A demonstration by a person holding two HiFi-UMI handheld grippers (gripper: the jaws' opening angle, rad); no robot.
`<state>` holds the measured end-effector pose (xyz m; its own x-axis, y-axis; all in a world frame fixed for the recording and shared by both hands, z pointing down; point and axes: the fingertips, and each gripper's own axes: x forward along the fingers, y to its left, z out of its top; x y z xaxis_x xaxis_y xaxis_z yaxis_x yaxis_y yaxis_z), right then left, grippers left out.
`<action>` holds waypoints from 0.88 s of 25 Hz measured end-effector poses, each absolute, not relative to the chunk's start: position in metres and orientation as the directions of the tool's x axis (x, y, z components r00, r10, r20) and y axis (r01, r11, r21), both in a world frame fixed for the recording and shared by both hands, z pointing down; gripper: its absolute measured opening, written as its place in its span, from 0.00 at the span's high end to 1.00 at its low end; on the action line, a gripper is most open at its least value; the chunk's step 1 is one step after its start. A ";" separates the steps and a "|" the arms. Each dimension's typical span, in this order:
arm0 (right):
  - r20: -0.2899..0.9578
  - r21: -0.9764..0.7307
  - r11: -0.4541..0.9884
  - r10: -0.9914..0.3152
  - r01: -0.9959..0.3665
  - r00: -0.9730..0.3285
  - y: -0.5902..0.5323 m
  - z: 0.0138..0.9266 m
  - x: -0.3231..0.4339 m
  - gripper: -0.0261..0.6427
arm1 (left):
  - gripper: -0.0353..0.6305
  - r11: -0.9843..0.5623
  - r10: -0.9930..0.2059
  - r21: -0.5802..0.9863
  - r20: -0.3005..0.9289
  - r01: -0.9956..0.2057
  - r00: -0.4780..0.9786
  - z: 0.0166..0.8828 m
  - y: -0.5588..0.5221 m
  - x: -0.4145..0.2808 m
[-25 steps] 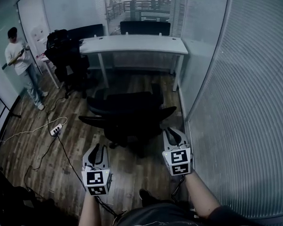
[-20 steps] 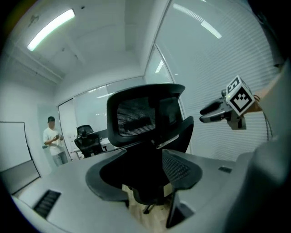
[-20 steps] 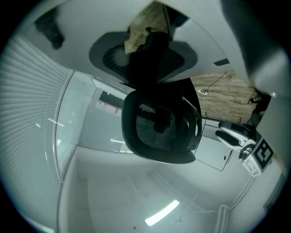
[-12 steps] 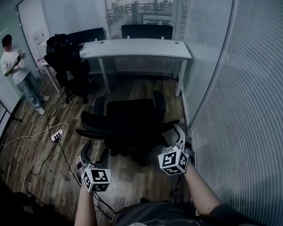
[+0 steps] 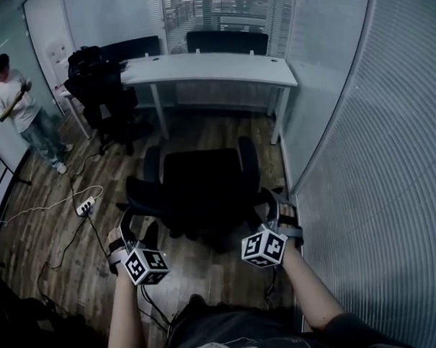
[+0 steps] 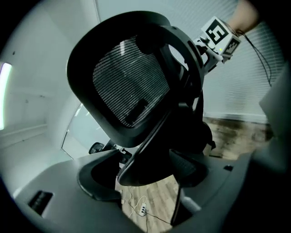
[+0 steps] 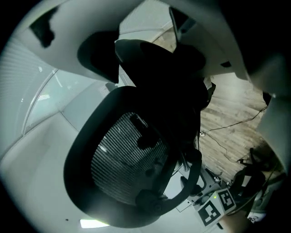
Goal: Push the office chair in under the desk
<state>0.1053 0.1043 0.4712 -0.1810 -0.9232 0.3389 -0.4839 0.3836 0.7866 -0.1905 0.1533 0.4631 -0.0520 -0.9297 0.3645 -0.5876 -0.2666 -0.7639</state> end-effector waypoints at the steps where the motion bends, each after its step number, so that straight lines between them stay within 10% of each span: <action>1: 0.343 0.791 0.379 -0.925 -0.480 -0.165 0.102 0.473 0.106 0.51 | 0.45 -0.276 -0.926 -0.772 0.372 -0.573 -0.055 0.467 0.149 -0.193; 22: 0.348 0.825 0.317 -0.937 -0.467 -0.022 0.072 0.481 0.106 0.51 | 0.53 -0.392 -0.905 -0.797 0.423 -0.459 0.039 0.487 0.088 -0.225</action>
<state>0.1065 0.0720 0.4806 -0.0221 -0.9372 0.3480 -0.4668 0.3174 0.8254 -0.2247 0.0882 0.4872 0.0393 -0.9053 0.4229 -0.4586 -0.3923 -0.7973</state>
